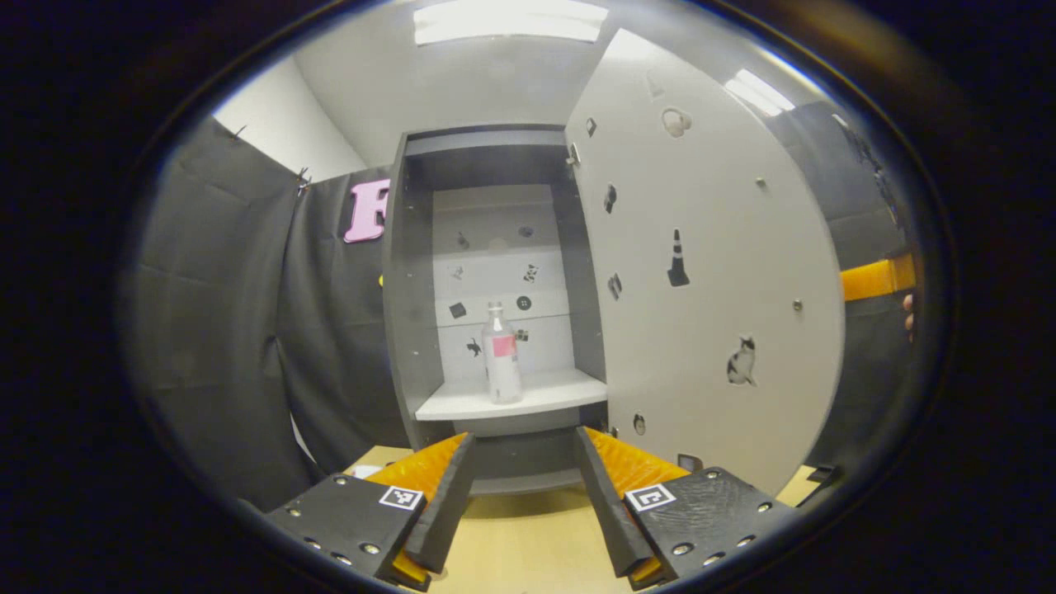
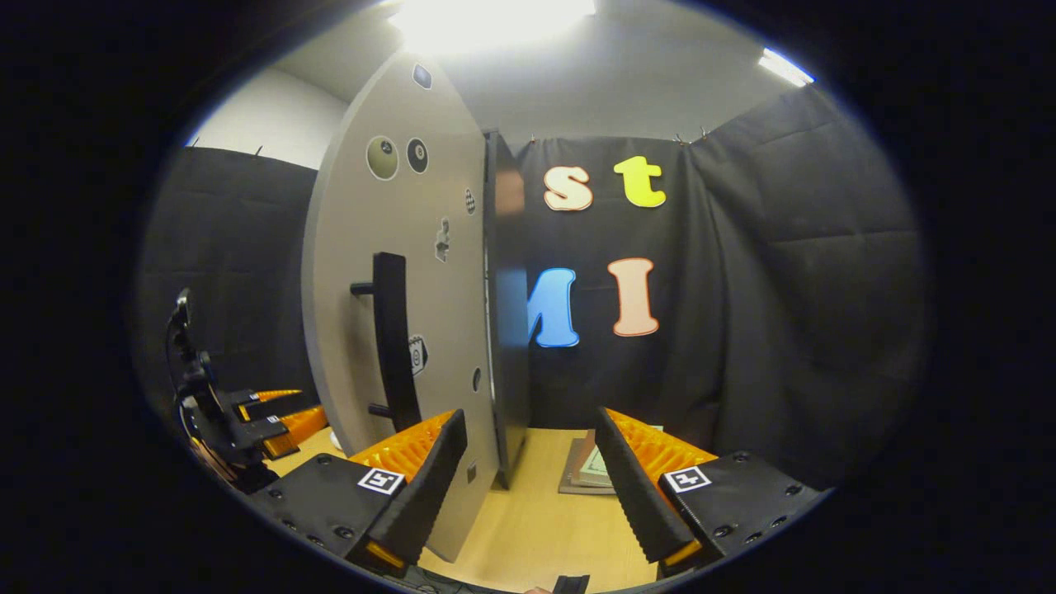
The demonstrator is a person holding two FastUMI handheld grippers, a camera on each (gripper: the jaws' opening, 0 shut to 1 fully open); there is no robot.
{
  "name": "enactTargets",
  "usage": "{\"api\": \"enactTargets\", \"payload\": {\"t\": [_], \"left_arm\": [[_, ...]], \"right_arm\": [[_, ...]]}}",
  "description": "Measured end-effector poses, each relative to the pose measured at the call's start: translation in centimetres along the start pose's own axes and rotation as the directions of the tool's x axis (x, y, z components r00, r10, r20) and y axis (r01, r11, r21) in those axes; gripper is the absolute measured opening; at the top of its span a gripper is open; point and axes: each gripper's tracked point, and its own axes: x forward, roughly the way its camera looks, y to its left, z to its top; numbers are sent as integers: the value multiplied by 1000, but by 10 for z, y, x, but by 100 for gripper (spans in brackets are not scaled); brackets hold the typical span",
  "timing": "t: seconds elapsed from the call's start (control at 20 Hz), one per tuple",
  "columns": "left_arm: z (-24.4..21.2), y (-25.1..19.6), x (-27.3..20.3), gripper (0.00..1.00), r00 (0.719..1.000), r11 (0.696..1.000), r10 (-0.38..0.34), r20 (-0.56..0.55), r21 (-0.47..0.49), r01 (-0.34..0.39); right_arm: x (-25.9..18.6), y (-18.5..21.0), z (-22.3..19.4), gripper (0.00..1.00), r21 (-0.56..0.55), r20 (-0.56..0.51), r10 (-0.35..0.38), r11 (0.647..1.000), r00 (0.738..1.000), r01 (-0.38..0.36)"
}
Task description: Open the cabinet door with the right hand, grasp the bottle in the cabinet with the left hand and place it on the coaster, then close the cabinet door with the right hand.
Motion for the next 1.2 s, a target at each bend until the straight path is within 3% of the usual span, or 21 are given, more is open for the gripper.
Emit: {"api": "enactTargets", "payload": {"t": [0.05, 0.15, 0.2, 0.35, 0.5, 0.7, 0.8, 1.2], "left_arm": [[5, 6, 12, 71, 1000, 1000, 0, -2, 11, 0], [12, 17, 35, 71, 1000, 1000, 0, 5, 11, 0], [15, 21, 46, 76, 1000, 1000, -4, 6, 0, 4], [25, 32, 83, 72, 1000, 998, -25, 15, -54, 26], [33, 43, 127, 75, 999, 995, -46, 24, -82, 48], [31, 53, 188, 76, 997, 990, -73, 20, -118, 75], [28, 53, 212, 72, 995, 987, -101, 20, -120, 102], [1, 49, 292, 73, 985, 980, -171, -16, -108, 168]], "right_arm": [[3, -7, -2, 98, 2, 3, -29, 1000, 1000, 29], [6, -20, -9, 98, 9, -4, -86, 996, 996, 86], [5, -24, -12, 98, 15, -7, -110, 994, 994, 110], [6, -36, -18, 98, 26, -21, -172, 985, 985, 172], [4, -48, -25, 98, 29, -43, -236, 971, 971, 237], [3, -61, -29, 98, 13, -62, -335, 942, 940, 336], [0, -67, -31, 98, 20, -67, -377, 925, 924, 379], [-2, -70, -44, 98, 38, -95, -493, 866, 865, 498]]}}
